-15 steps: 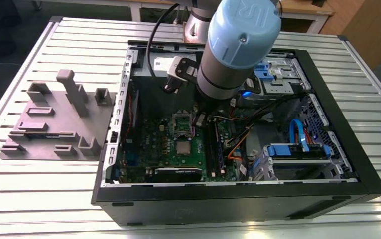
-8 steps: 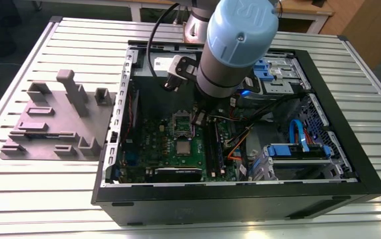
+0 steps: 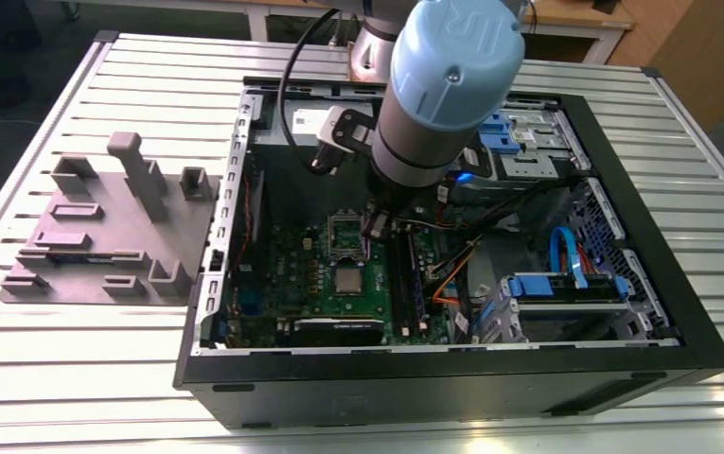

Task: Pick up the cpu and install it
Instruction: 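Close the cpu cover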

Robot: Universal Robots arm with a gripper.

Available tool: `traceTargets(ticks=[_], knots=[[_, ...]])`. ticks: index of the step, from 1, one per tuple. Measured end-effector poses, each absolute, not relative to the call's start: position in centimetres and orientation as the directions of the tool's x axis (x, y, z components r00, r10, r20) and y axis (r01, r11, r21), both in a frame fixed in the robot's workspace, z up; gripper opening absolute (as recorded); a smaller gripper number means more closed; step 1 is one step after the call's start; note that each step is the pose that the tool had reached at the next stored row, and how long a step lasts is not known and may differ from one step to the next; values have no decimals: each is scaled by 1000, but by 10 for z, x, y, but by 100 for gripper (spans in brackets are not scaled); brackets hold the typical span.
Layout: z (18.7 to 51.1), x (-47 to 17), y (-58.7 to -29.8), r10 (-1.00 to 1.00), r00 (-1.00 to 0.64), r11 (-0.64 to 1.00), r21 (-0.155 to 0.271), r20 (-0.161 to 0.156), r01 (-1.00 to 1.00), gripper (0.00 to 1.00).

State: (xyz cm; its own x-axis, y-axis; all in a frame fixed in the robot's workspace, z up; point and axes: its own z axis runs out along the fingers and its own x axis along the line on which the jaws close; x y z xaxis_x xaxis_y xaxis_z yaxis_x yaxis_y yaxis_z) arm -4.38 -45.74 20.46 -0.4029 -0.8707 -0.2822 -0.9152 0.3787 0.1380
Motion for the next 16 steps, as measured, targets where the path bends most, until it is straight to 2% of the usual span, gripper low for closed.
traceTargets(ticks=[16], knots=[[199, -47, -450, -870, -403, 378, 139, -284, -915, 10]])
